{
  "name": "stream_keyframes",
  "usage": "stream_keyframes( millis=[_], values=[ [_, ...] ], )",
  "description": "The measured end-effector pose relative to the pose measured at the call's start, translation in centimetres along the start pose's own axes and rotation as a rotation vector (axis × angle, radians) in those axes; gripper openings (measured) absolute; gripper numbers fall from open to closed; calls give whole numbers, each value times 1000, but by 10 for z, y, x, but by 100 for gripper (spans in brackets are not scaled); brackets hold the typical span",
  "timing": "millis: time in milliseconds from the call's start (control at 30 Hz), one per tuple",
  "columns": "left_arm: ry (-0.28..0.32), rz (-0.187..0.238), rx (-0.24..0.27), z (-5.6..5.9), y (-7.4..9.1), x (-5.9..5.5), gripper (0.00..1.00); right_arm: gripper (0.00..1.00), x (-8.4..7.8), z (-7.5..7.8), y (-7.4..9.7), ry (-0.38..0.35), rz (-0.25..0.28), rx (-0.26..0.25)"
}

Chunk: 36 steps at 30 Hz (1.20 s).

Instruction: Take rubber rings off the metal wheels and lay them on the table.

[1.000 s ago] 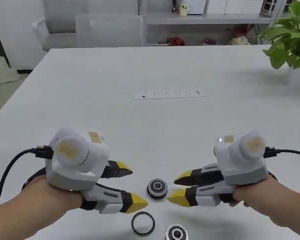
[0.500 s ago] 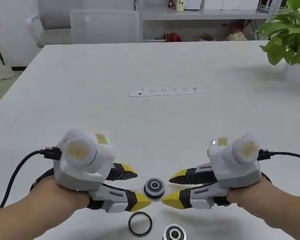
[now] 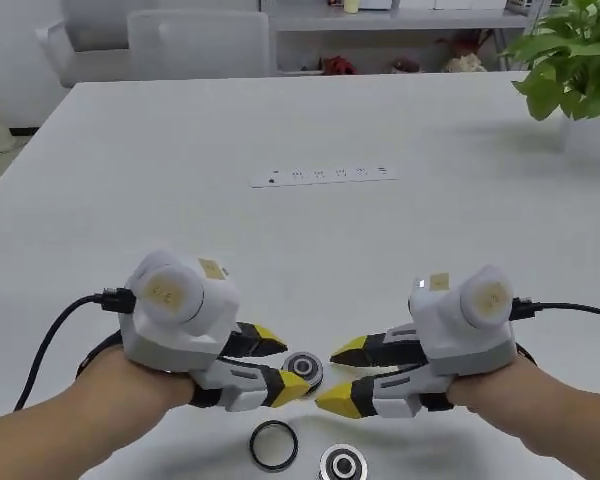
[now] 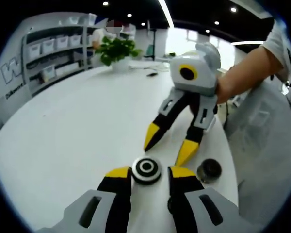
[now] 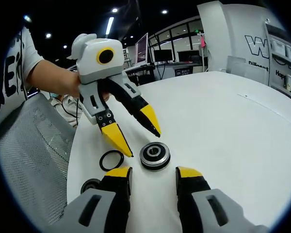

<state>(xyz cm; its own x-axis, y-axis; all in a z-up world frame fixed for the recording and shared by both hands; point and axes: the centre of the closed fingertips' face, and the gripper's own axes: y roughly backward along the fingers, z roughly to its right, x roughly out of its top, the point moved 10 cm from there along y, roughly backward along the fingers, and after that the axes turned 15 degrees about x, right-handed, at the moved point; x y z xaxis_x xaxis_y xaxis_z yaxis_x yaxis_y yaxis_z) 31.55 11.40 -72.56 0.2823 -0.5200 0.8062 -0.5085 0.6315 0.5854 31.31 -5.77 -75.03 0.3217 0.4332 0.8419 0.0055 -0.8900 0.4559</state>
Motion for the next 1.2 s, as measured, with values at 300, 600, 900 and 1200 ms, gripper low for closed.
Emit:
stream_keyframes(
  millis=[300,600,900,1200],
  values=[
    [1,0,4,2,-8,0,21,34,-1,0,0,3,0,-4],
    [-28,-2,19,2,-12,0,15,35,-1,0,0,4,5,-8],
    [-52,9,30,3,-12,-1,14,34,2,0,-7,4,20,-12],
    [-45,14,42,4,-11,-2,14,33,5,2,-15,6,27,-25]
  ],
)
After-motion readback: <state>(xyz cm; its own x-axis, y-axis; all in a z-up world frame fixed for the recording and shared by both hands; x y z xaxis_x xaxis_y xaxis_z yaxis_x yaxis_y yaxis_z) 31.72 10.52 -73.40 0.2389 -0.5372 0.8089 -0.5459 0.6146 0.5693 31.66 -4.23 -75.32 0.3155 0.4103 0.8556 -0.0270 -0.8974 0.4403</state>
